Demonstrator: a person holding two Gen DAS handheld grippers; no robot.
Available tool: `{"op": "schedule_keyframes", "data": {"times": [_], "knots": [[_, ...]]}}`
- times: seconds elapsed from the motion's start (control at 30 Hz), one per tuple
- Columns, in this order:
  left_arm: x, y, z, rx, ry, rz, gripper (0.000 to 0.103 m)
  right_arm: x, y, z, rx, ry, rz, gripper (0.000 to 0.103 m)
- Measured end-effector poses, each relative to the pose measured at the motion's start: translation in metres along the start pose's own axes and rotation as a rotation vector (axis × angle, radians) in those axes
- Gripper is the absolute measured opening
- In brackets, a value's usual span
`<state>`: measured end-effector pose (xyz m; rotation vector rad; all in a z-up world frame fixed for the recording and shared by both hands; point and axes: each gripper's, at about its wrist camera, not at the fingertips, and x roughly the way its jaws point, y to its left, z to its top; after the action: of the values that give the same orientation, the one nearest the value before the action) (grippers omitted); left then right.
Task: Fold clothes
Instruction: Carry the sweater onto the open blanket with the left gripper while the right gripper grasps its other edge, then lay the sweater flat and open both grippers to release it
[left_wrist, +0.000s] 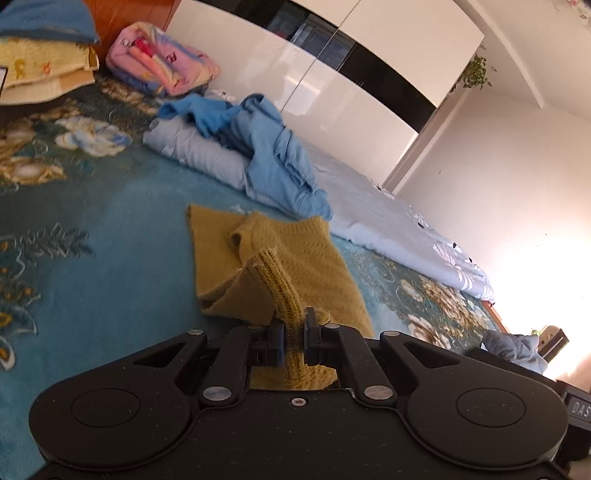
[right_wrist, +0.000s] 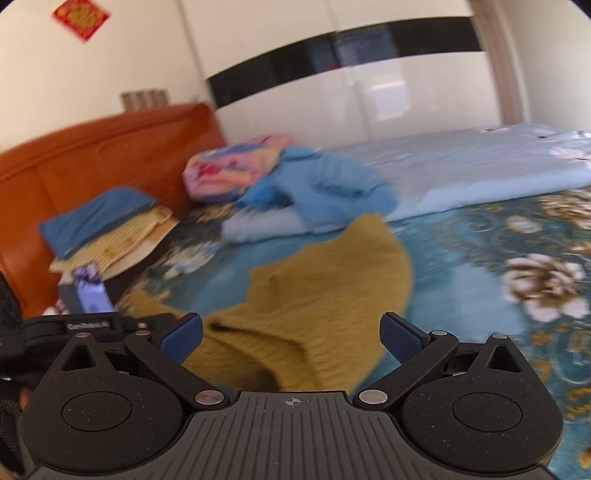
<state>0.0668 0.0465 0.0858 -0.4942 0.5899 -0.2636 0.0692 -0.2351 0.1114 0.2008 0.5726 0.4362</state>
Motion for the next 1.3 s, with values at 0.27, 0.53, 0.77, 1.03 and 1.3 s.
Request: {"op": "schedule_keyframes", "data": {"times": [0.27, 0.53, 0.77, 1.03, 1.3], "knots": [[-0.014, 0.042, -0.002, 0.021, -0.044, 0.037, 0.043, 0.074, 0.052, -0.012, -0.186, 0.161, -0.017, 0.103], [-0.024, 0.103, 0.007, -0.09, -0.069, 0.144, 0.061, 0.118, 0.048, -0.028, -0.302, 0.292, -0.173, 0.102], [0.003, 0.108, 0.017, -0.037, -0.005, 0.158, 0.065, 0.11, 0.017, -0.022, -0.18, 0.236, -0.227, 0.025], [0.051, 0.082, 0.057, 0.139, 0.012, 0.145, 0.074, 0.081, -0.058, 0.002, 0.011, 0.175, -0.324, 0.012], [0.117, 0.043, 0.088, 0.301, 0.045, 0.137, 0.077, 0.06, -0.149, 0.033, 0.114, 0.075, -0.544, 0.011]]}}
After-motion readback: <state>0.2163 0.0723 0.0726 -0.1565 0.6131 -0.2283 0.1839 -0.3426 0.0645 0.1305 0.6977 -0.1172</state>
